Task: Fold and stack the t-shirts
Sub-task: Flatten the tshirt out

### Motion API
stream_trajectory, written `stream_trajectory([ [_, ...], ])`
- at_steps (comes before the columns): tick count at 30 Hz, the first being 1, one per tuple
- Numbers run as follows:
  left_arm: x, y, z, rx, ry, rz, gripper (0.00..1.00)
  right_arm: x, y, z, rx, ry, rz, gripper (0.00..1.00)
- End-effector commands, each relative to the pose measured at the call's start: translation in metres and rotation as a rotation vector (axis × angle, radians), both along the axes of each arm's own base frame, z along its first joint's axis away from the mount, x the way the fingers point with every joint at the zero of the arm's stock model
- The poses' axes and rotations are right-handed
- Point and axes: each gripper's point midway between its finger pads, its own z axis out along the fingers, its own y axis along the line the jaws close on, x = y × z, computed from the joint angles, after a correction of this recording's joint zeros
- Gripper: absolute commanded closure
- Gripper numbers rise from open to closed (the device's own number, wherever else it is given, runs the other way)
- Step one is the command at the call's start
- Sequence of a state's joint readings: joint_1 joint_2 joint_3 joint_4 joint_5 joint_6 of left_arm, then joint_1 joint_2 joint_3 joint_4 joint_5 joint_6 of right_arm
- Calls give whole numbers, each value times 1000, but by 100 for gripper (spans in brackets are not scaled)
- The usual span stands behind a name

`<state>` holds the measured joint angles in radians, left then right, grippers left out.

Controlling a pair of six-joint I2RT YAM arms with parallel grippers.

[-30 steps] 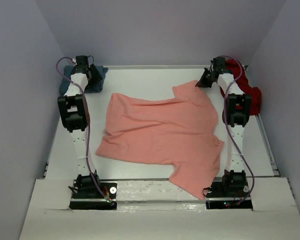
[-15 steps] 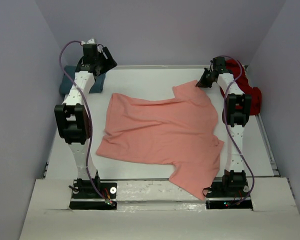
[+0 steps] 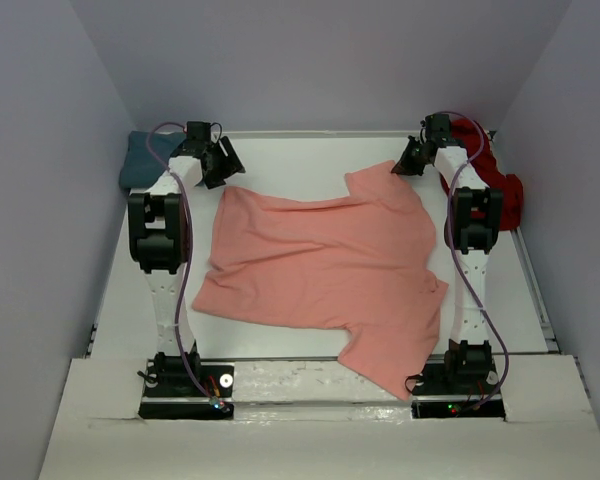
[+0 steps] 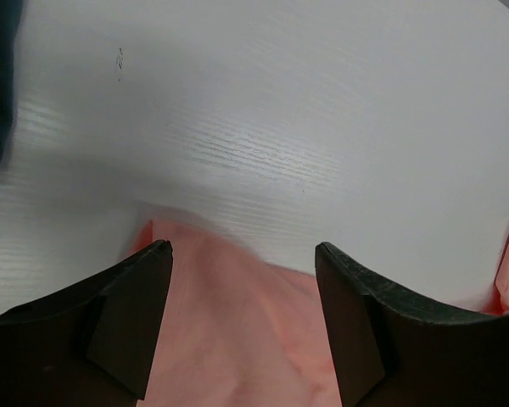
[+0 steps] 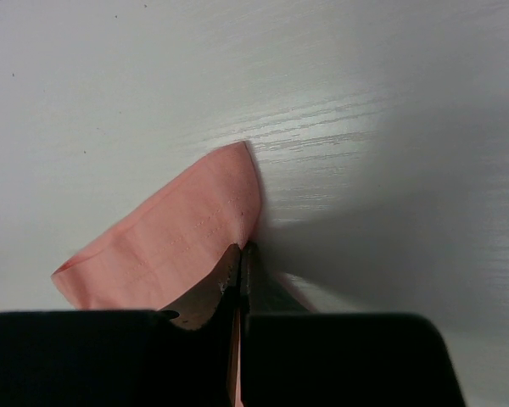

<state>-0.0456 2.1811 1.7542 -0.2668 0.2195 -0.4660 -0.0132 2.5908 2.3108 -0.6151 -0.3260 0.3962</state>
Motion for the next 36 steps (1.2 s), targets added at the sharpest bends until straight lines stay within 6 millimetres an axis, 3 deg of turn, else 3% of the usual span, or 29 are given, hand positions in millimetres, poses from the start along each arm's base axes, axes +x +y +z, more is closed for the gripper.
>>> stream_trajectory([
  [1,14,-6,27,-29,-63,-13,23,-7,3,-7,-13,39,16,100],
  [6,17,-6,7,-29,-8,-3,24,-7,-3,-9,-14,41,8,100],
  [22,11,12,-1,53,41,70,25,-7,-2,-11,-11,45,7,100],
  [36,0,9,-17,29,97,78,26,-7,-9,-12,-14,47,-4,100],
])
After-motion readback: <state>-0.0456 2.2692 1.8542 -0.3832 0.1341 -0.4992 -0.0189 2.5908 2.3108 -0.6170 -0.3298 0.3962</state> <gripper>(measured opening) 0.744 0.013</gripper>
